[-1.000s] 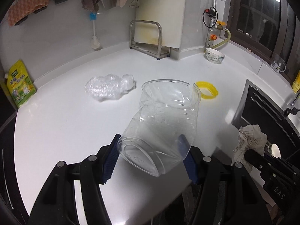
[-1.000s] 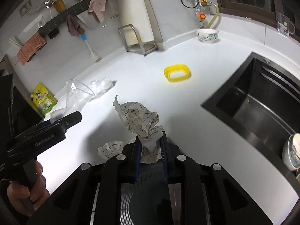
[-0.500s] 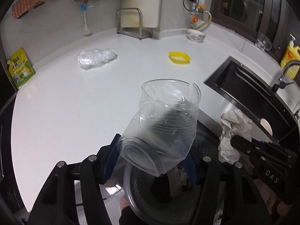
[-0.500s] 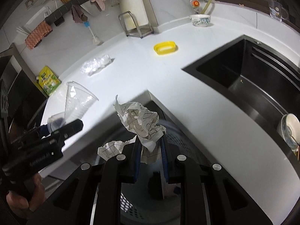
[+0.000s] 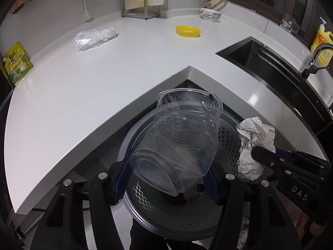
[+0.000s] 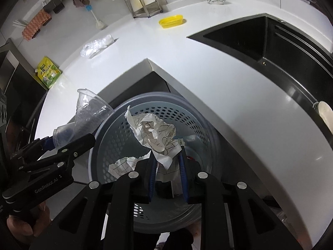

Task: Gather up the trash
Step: 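Open both grippers to drop the container and paper into the basket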

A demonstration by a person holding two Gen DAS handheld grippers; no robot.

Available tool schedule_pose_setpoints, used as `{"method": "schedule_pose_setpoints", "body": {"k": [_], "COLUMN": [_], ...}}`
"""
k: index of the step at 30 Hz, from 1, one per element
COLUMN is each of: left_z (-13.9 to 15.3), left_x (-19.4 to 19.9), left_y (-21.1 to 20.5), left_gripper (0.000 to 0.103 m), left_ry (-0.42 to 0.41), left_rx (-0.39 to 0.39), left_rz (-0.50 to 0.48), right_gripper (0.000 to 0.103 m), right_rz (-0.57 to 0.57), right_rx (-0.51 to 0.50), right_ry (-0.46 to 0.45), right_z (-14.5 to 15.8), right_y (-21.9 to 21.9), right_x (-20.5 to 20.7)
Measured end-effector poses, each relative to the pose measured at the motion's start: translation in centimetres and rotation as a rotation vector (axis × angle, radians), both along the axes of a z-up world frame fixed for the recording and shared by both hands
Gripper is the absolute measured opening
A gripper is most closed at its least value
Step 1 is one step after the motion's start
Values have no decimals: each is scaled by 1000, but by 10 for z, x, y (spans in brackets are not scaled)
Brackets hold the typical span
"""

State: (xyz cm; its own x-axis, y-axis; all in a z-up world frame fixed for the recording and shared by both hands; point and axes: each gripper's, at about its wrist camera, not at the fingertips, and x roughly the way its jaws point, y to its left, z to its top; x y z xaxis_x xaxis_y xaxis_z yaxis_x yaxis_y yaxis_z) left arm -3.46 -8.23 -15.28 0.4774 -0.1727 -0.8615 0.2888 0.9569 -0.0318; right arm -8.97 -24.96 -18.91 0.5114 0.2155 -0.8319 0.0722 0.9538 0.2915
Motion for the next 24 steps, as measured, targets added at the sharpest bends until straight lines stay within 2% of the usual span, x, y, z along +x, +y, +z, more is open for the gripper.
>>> {"method": "schedule_pose_setpoints", "body": {"k": [2, 4, 5, 6, 12, 24], "left_z": [-2, -3, -3, -2, 5, 30], "left_x": [0, -1, -1, -1, -1, 6], "left_y": [1, 3, 4, 5, 11, 25], "left_gripper": [63, 69, 71, 73, 79, 82], "left_ry": [11, 19, 20, 17, 1, -41], "left_rx": [17, 18, 19, 21, 22, 13], "left_rz": [10, 22, 28, 35, 58, 78], "right_gripper": [24, 37, 47, 51, 51, 51], "right_rz": [6, 9, 8, 7, 12, 8], "right_rx": [7, 10, 13, 15, 11, 22], "right_ry": [4, -3, -10, -16, -28, -49], "right_z": [-1, 0, 1, 2, 7, 24], "right_y": [0, -1, -2, -2, -2, 1], "right_x": [-1, -1, -2, -2, -1, 5]}}
